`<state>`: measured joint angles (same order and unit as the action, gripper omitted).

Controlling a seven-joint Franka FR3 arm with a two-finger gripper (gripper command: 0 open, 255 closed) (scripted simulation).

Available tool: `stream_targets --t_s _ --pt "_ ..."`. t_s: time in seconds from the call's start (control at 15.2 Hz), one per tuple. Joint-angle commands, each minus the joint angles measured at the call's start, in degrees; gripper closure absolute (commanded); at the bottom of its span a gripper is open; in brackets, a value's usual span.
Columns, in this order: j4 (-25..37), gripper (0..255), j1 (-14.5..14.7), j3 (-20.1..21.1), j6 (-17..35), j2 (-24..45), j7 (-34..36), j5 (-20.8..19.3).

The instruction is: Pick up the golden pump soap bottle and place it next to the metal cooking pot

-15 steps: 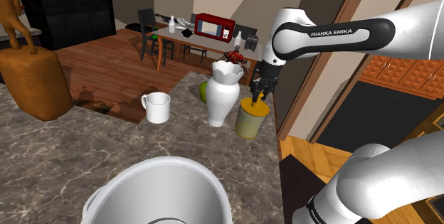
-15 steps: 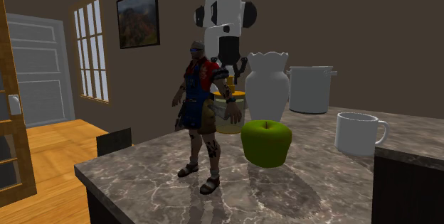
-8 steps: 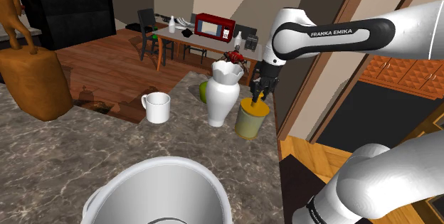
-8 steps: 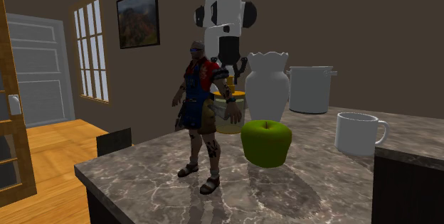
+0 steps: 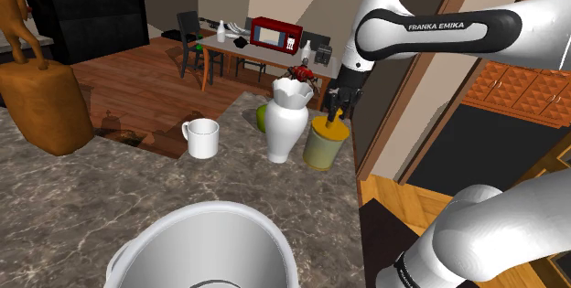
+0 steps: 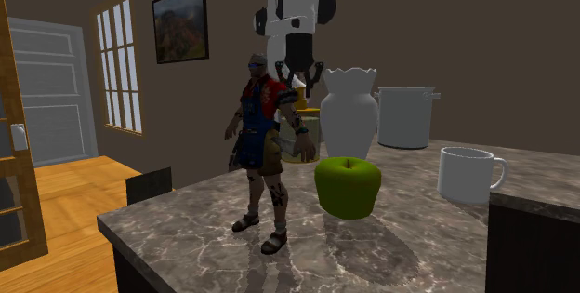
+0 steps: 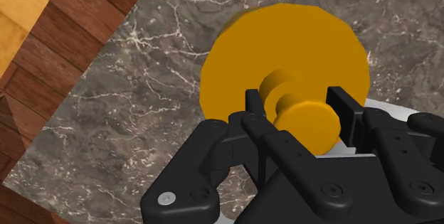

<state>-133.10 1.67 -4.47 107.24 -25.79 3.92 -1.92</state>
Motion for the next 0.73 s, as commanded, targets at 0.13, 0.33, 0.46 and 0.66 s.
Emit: stream_targets --t_s 0.13,0.33,0.46,0.66 --pt "2.63 255 0.06 0.17 -3.20 -0.59 0.11 0.07" --pt "4.91 255 0.08 0.22 -5.52 -0.63 0.10 0.11" --pt "6.47 255 0.10 0.25 -7.05 -0.60 0.09 0.13" --pt "8.91 255 0.13 0.30 -9.34 -0.45 0.08 0.17"
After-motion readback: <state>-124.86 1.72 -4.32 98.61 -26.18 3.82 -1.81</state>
